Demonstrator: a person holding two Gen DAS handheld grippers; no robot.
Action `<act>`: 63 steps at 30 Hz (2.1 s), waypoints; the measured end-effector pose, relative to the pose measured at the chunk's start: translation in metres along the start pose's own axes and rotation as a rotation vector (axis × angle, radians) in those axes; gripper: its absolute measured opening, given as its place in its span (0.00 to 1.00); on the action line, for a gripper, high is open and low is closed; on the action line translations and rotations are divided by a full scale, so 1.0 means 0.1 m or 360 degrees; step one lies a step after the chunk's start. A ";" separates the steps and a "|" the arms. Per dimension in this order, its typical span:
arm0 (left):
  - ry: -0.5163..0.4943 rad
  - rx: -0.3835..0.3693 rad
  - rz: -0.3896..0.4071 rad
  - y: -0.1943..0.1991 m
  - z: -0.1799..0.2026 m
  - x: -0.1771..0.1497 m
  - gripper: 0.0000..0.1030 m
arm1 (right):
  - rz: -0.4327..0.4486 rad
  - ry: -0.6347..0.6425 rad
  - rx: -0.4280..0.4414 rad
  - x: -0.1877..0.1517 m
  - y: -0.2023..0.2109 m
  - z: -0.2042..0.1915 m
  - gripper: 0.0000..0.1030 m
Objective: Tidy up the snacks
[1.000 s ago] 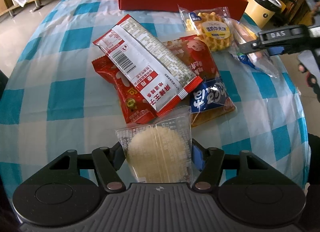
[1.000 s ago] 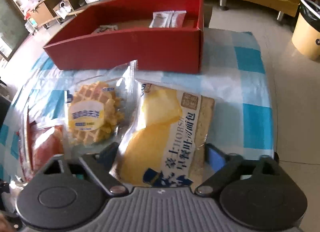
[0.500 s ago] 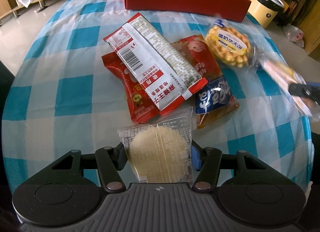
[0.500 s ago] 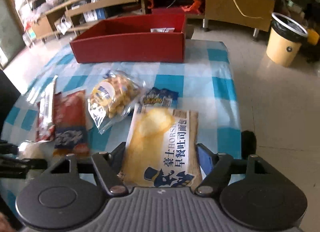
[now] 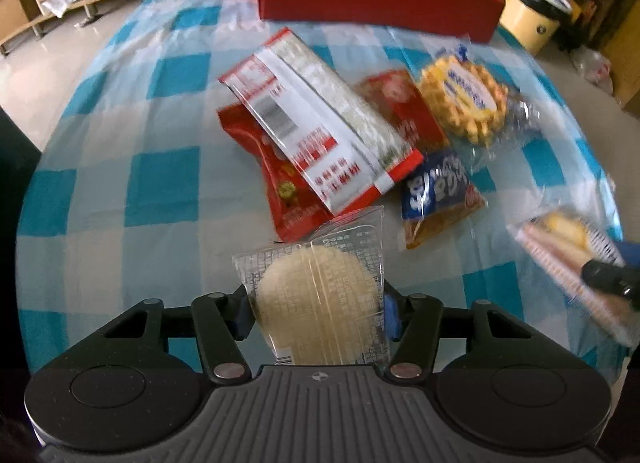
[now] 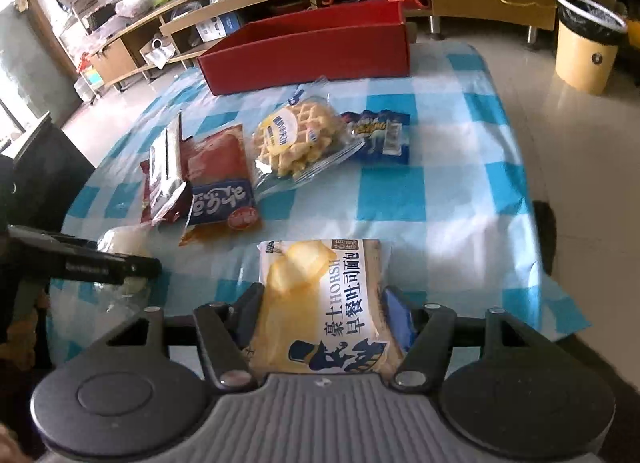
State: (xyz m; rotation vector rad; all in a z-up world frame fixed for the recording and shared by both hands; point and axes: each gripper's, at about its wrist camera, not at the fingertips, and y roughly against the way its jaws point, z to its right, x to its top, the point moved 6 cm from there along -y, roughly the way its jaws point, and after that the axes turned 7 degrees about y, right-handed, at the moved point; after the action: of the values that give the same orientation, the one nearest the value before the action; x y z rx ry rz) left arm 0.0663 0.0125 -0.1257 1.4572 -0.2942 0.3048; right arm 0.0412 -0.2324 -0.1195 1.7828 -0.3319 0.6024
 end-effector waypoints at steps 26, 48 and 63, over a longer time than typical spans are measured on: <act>0.0098 -0.0140 0.0278 0.51 0.09 0.32 0.63 | 0.0392 -0.0039 0.0101 0.54 0.56 -0.40 0.57; 0.0141 -0.0137 0.0699 1.22 0.22 0.84 0.63 | 0.0736 0.0061 0.0088 1.09 1.10 -0.67 0.57; 0.0104 -0.0193 0.0914 1.65 0.45 1.16 0.63 | 0.0978 0.0134 0.0001 1.42 1.41 -0.78 0.57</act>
State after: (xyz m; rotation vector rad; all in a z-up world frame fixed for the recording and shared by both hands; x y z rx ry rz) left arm 0.1108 -0.0151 0.0746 1.2178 -0.6669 0.7818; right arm 0.0685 -0.1883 0.0893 1.6419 -0.8337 1.1023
